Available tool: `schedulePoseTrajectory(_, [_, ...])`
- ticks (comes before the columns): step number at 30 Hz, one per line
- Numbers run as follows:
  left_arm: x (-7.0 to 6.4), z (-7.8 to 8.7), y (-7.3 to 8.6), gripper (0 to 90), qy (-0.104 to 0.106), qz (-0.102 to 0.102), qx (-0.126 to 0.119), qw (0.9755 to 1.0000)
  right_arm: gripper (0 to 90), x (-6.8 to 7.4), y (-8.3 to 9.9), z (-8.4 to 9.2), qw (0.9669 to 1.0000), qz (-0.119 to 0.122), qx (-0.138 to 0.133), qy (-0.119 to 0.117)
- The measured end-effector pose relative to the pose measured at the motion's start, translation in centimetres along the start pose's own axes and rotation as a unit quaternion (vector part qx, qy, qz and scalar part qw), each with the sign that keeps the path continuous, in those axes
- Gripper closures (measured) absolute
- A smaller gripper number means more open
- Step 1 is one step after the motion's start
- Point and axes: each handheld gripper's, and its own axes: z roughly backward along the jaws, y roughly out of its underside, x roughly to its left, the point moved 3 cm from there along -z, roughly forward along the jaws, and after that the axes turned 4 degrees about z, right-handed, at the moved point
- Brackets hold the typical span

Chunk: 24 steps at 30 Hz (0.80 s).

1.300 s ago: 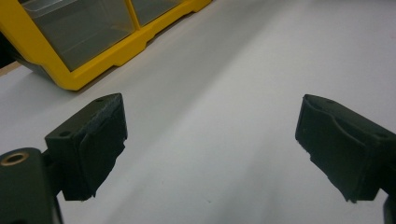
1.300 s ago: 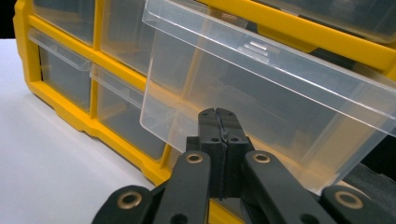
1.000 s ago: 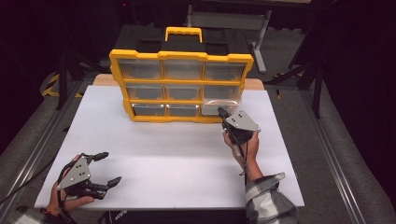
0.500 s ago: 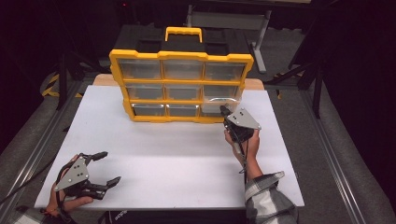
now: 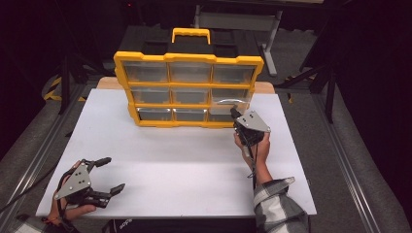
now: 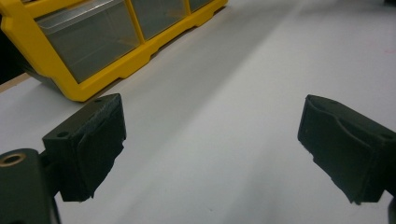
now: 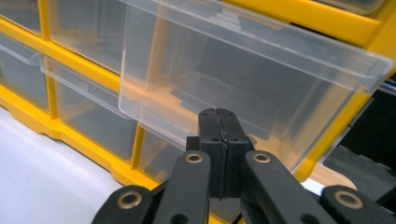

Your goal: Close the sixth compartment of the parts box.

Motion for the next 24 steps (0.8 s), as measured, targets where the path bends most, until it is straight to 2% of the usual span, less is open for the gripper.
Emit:
schedulePoseTrajectory(15, [0.0, -0.1, 0.0, 8.8, 0.001, 0.002, 0.001, 1.0000, 90.0, -0.7, 0.9, -0.6, 0.9995, -0.024, 0.011, 0.019])
schedulePoseTrajectory(24, [0.0, -0.2, 0.0, 8.9, 0.001, 0.001, 0.003, 1.0000, 90.0, -0.9, 1.1, -0.9, 0.9994, -0.020, 0.013, 0.024])
